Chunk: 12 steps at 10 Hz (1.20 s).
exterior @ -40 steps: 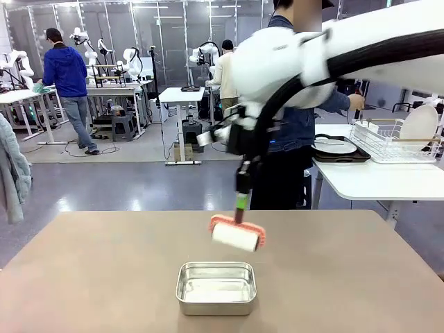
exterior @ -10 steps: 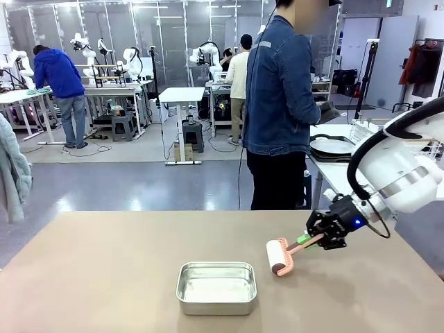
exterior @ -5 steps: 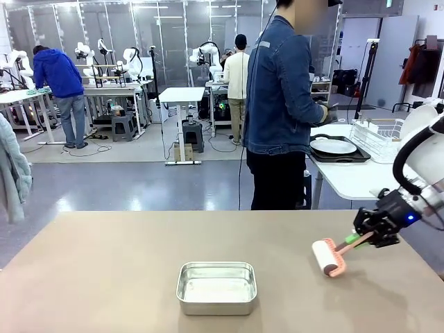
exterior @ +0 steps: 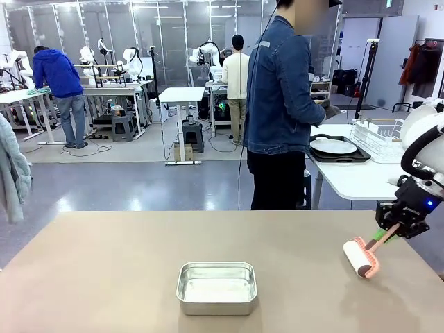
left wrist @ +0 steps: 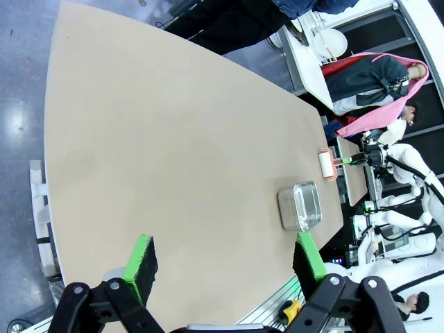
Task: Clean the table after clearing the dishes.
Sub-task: When the right (or left) Handle tray is removed, use the right hand (or left hand) to clean the right (or left) side of the table with the Lint Roller.
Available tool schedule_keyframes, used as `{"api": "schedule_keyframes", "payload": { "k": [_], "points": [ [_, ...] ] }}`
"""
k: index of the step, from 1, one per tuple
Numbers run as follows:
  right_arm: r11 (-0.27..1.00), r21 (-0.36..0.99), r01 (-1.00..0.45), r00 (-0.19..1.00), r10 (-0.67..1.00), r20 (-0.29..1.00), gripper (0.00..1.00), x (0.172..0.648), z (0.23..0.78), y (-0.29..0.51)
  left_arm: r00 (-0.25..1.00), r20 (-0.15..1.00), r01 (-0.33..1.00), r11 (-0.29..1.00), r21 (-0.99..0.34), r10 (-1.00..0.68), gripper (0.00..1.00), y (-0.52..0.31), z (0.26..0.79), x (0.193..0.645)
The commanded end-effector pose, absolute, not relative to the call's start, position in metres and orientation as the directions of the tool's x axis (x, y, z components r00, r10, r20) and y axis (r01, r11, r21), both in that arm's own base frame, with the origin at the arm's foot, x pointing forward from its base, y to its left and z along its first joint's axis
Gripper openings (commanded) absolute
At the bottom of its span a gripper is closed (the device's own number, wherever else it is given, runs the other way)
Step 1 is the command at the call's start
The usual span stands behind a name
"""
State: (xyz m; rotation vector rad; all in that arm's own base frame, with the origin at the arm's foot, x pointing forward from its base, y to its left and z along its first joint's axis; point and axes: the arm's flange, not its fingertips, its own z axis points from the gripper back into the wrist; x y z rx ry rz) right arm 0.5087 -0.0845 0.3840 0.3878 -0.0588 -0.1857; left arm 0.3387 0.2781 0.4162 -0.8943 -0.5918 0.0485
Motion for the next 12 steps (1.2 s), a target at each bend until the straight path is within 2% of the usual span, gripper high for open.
{"api": "schedule_keyframes", "payload": {
  "k": [1, 4, 8, 12],
  "points": [
    [0.960, 0.147, 0.239, 0.971, -0.238, -0.022, 0.21, 0.497, 0.338, -0.101, 0.833, 0.475, 0.199, 0.646, -0.737, 0.285, 1.00, 0.278, 0.417, 0.336],
    [0.975, 0.092, 0.200, 0.980, -0.201, 0.000, 0.21, 0.492, 0.373, -0.096, 0.833, 0.475, 0.199, 0.646, -0.737, 0.285, 1.00, 0.278, 0.417, 0.336],
    [0.986, 0.061, 0.156, 0.980, -0.162, 0.117, 0.21, 0.478, 0.439, -0.082, 0.833, 0.475, 0.199, 0.646, -0.737, 0.285, 1.00, 0.278, 0.417, 0.336],
    [0.991, 0.086, 0.107, 0.970, -0.123, 0.211, 0.21, 0.455, 0.497, -0.080, 0.833, 0.475, 0.199, 0.646, -0.737, 0.285, 1.00, 0.278, 0.417, 0.336]
  ]
}}
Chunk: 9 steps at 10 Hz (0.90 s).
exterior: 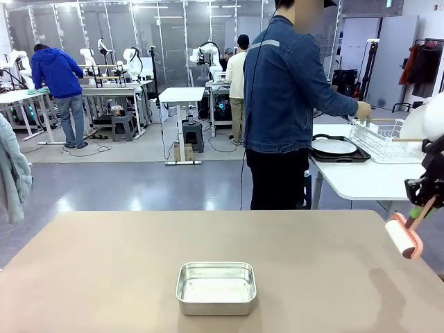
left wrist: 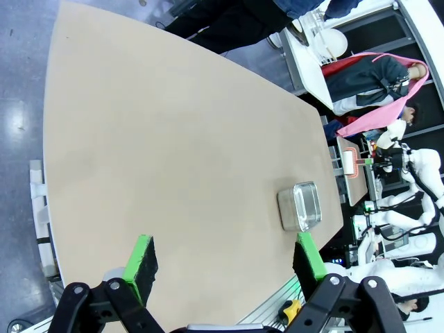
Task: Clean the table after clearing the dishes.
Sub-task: When the right (or left) Handle tray is removed, use the right hand (or left hand) to clean the right (or left) side of the table with the Lint Roller, then place the Lint Roller back on top of the Airtight Container.
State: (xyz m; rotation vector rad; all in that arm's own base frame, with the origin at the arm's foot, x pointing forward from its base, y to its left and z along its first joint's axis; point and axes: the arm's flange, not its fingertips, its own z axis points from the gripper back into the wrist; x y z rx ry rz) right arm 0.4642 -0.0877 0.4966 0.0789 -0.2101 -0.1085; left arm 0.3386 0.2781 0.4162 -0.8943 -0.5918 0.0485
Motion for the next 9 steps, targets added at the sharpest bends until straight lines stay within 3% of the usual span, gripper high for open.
{"api": "schedule_keyframes", "payload": {
  "k": [1, 9],
  "points": [
    [0.991, 0.103, 0.087, 0.975, -0.105, 0.193, 0.21, 0.454, 0.499, -0.077, 0.833, 0.475, 0.199, 0.646, -0.737, 0.285, 1.00, 0.278, 0.417, 0.336],
    [0.991, 0.089, 0.099, 0.972, -0.116, 0.204, 0.21, 0.464, 0.497, -0.088, 0.833, 0.475, 0.199, 0.646, -0.737, 0.285, 1.00, 0.278, 0.417, 0.336]
  ]
}}
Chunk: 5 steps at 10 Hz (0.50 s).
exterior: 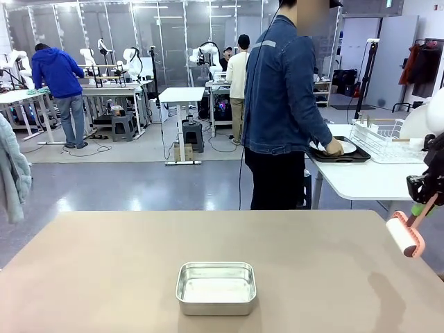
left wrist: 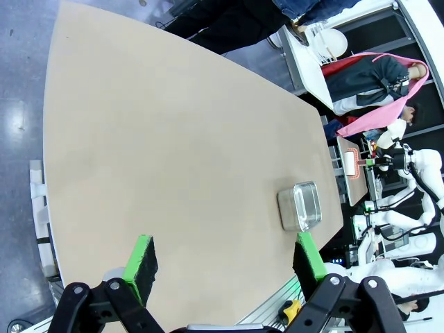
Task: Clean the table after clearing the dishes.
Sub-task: Place the Lint Roller back on top of the Airtight Container.
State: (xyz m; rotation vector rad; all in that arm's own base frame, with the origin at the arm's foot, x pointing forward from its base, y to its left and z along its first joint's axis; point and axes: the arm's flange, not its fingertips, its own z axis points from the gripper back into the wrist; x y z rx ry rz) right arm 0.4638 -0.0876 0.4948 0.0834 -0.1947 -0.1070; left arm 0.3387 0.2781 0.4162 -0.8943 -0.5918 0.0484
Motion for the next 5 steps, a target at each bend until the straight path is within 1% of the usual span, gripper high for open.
{"api": "schedule_keyframes", "payload": {
  "k": [1, 5],
  "points": [
    [0.991, 0.089, 0.099, 0.972, -0.116, 0.204, 0.21, 0.4642, 0.4966, -0.0877, 0.833, 0.475, 0.199, 0.646, -0.737, 0.285, 1.00, 0.2778, 0.4174, 0.3358],
    [0.991, 0.089, 0.099, 0.972, -0.116, 0.204, 0.21, 0.4642, 0.4966, -0.0877, 0.833, 0.475, 0.199, 0.646, -0.737, 0.285, 1.00, 0.2778, 0.4174, 0.3358]
  ]
}}
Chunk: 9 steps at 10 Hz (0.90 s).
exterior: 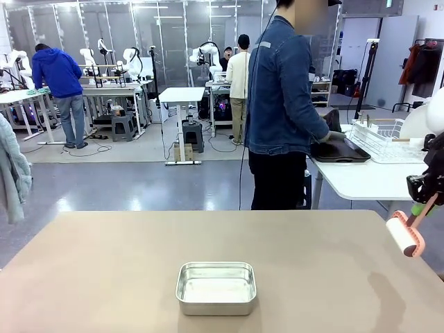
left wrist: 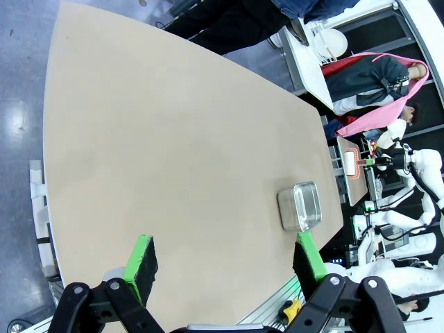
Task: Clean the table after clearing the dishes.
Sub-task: Place the Lint Roller back on top of the Airtight Container.
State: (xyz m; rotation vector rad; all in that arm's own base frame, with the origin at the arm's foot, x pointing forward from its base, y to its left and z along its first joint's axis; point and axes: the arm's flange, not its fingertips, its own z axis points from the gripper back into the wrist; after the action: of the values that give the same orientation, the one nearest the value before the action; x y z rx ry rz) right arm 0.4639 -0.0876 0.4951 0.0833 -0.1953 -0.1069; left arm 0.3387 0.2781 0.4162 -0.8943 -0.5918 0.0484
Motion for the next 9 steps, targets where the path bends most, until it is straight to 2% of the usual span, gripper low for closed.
{"api": "schedule_keyframes", "payload": {
  "k": [1, 2, 3, 4, 6, 7, 8, 9],
  "points": [
    [0.991, 0.089, 0.099, 0.972, -0.116, 0.204, 0.21, 0.464, 0.497, -0.088, 0.833, 0.475, 0.199, 0.646, -0.737, 0.285, 1.00, 0.278, 0.417, 0.336],
    [0.991, 0.093, 0.098, 0.975, -0.114, 0.189, 0.21, 0.464, 0.495, -0.088, 0.833, 0.475, 0.199, 0.646, -0.737, 0.285, 1.00, 0.278, 0.417, 0.336],
    [1.000, 0.005, -0.018, 0.977, 0.017, 0.215, 0.21, 0.480, 0.514, -0.049, 0.833, 0.475, 0.199, 0.646, -0.737, 0.285, 1.00, 0.278, 0.417, 0.336],
    [0.989, -0.015, -0.149, 0.952, 0.148, 0.267, 0.21, 0.487, 0.534, -0.004, 0.833, 0.475, 0.199, 0.646, -0.737, 0.285, 1.00, 0.278, 0.417, 0.336],
    [0.924, -0.127, -0.361, 0.875, 0.382, 0.297, 0.21, 0.479, 0.561, 0.082, 0.833, 0.475, 0.199, 0.646, -0.737, 0.285, 1.00, 0.278, 0.417, 0.336],
    [0.830, -0.183, -0.528, 0.777, 0.558, 0.291, 0.21, 0.464, 0.568, 0.143, 0.833, 0.475, 0.199, 0.646, -0.737, 0.285, 1.00, 0.278, 0.417, 0.336],
    [0.748, -0.217, -0.627, 0.699, 0.664, 0.266, 0.21, 0.453, 0.566, 0.181, 0.833, 0.475, 0.199, 0.646, -0.737, 0.285, 1.00, 0.278, 0.417, 0.336],
    [0.614, -0.236, -0.753, 0.568, 0.788, 0.238, 0.21, 0.437, 0.564, 0.224, 0.833, 0.475, 0.199, 0.646, -0.737, 0.285, 1.00, 0.278, 0.417, 0.336]
  ]
}}
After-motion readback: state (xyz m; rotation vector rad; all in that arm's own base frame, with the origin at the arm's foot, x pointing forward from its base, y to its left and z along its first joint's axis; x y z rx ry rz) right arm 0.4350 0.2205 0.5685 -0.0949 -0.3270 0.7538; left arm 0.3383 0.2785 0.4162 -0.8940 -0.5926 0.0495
